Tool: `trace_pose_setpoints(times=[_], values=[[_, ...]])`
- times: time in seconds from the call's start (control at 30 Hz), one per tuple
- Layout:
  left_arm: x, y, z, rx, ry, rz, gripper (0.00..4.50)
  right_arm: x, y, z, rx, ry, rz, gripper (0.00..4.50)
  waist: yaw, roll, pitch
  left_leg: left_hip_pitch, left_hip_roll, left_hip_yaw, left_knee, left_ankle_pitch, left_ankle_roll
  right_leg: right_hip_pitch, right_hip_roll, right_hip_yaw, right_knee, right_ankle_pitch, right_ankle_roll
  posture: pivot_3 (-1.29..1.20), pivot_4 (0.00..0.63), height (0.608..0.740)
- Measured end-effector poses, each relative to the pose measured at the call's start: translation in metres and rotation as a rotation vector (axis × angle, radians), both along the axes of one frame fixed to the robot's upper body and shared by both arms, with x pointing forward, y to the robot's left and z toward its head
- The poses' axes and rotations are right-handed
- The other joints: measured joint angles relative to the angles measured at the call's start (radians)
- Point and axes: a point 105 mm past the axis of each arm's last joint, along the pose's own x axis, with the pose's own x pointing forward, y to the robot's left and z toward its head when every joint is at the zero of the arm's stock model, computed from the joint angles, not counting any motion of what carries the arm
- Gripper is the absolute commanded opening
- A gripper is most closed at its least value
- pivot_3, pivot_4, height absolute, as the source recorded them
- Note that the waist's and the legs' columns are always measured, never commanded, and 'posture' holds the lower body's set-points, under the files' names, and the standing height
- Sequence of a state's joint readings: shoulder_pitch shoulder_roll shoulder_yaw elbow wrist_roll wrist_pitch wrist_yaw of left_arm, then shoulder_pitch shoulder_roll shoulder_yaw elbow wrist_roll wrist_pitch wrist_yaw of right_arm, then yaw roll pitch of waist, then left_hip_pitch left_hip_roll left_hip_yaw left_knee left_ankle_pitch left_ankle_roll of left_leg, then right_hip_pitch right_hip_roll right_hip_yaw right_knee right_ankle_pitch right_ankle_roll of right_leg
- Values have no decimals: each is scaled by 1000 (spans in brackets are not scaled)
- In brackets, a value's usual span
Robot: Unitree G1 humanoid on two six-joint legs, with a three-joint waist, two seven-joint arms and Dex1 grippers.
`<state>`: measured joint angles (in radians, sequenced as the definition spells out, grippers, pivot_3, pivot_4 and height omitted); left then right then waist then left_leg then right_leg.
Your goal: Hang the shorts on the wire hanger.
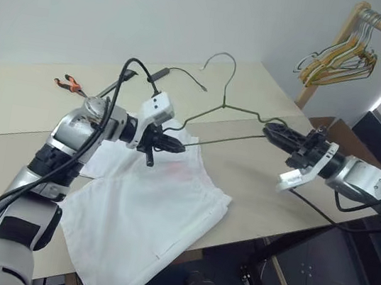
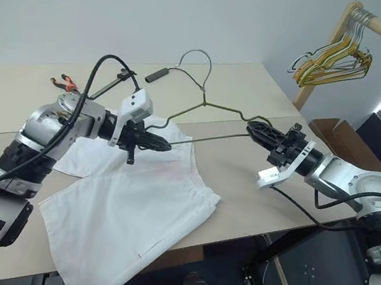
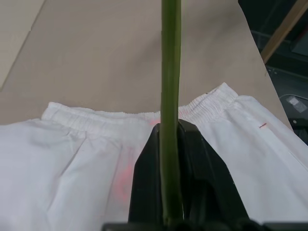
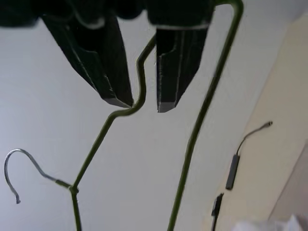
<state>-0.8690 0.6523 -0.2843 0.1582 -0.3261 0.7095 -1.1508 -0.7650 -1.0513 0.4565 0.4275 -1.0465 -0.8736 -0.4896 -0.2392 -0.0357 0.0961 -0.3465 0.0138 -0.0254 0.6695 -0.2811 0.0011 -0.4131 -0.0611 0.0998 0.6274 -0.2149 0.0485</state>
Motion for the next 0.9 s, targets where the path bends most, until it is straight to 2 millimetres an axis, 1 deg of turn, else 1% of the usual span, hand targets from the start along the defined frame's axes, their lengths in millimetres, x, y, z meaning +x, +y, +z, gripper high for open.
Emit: trace_pose_setpoints(times=[0.1, 0.13, 0.23, 0.27, 0.33, 0.37, 0.43, 0.5, 0.53, 0.63, 0.7, 0.77, 0.8, 0.83, 0.87, 0.9], values=[[0, 17, -2, 57, -37, 31, 0, -8, 2, -4, 8, 90, 39, 3031, -2, 0, 0, 0, 0, 0, 0, 0, 0, 0, 0, 0, 1, 0, 0, -112, 32, 740], [-1, 23, -3, 82, -61, 31, 0, -10, 1, -4, 23, 130, 41, 3318, -2, 0, 0, 1, 0, 0, 0, 0, 0, 0, 0, 0, 0, 0, 0, -110, 33, 740], [-5, 46, -17, 232, -167, 16, 0, -17, -6, -3, 157, 378, -24, 4364, 2, 0, 0, 2, 1, -1, -1, 0, 1, 6, 0, -1, -1, 0, 0, -89, 36, 740], [-6, 52, -21, 277, -198, 5, 0, -19, -7, -4, 210, 500, -60, 4465, 5, 0, 0, 3, 1, -2, 0, -1, 1, 8, 0, -1, -2, 0, 0, -80, 39, 740], [-10, 55, -24, 306, -223, -29, 0, -19, -2, -4, 298, 761, -103, 4465, 8, -1, 0, 4, 1, -2, 3, -1, 1, 11, -1, -1, -2, 0, 1, -70, 39, 740], [-12, 51, -22, 302, -236, -59, 0, -19, 2, -4, 333, 916, -114, 4465, 12, -1, 0, 3, 1, -3, 7, -1, 2, 11, -1, -2, -1, 1, 2, -65, 40, 740], [-19, 41, -17, 293, -271, -126, 0, -24, 8, -10, 323, 1163, -127, 4465, 25, 0, 0, 2, 1, -3, 10, -1, 2, 11, -1, -2, 0, 2, 3, -56, 40, 740], [-24, 37, -14, 287, -292, -157, 0, -22, 13, -14, 299, 1357, -173, 4465, 37, 0, 0, 5, 1, -2, 10, -1, 2, 11, 0, -2, 0, 1, 7, -50, 40, 740], [-25, 36, -14, 284, -294, -163, 0, -20, 14, -14, 291, 1414, -200, 4465, 44, 0, 0, 9, 2, -2, 10, -1, 2, 10, 0, -2, 0, 1, 8, -45, 40, 740], [-29, 32, -10, 262, -307, -178, 0, -10, 20, -13, 283, 1538, -280, 4465, 62, 1, 0, 9, 3, -1, 9, -1, 2, 9, 2, -2, 1, 1, 7, -30, 39, 740], [-30, 31, -8, 259, -318, -181, 0, -6, 25, -17, 264, 1586, -316, 4465, 76, 1, 0, 7, 2, -1, 9, -2, 3, 7, 2, -2, 1, 2, 5, -30, 39, 740], [-30, 31, -5, 255, -327, -179, 0, -4, 28, -27, 226, 1632, -380, 4066, 92, 1, 0, 3, 2, -1, 10, -2, 4, 3, 1, -2, 1, 3, 2, -23, 39, 740], [-30, 31, -4, 253, -331, -177, 0, -3, 29, -31, 215, 1649, -402, 3892, 101, 1, -1, -2, 1, -1, 11, -2, 4, -2, 0, -2, 2, 3, 2, -23, 39, 740], [-30, 31, -3, 253, -334, -176, 0, -3, 31, -33, 205, 1662, -417, 3509, 112, 1, -1, -9, 1, 0, 14, -2, 4, -10, 0, -2, 4, 4, 2, -23, 39, 740], [-31, 32, -5, 252, -329, -175, 0, -3, 33, -36, 193, 1670, -421, 3233, 118, 1, -1, -12, 1, -1, 15, -2, 4, -13, 0, -2, 4, 4, 2, -23, 39, 740], [-31, 33, -7, 252, -319, -173, 0, -3, 36, -38, 182, 1674, -422, 2805, 122, 1, -1, -13, 1, -1, 16, -2, 4, -13, 0, -3, 5, 4, 2, -23, 39, 740]])
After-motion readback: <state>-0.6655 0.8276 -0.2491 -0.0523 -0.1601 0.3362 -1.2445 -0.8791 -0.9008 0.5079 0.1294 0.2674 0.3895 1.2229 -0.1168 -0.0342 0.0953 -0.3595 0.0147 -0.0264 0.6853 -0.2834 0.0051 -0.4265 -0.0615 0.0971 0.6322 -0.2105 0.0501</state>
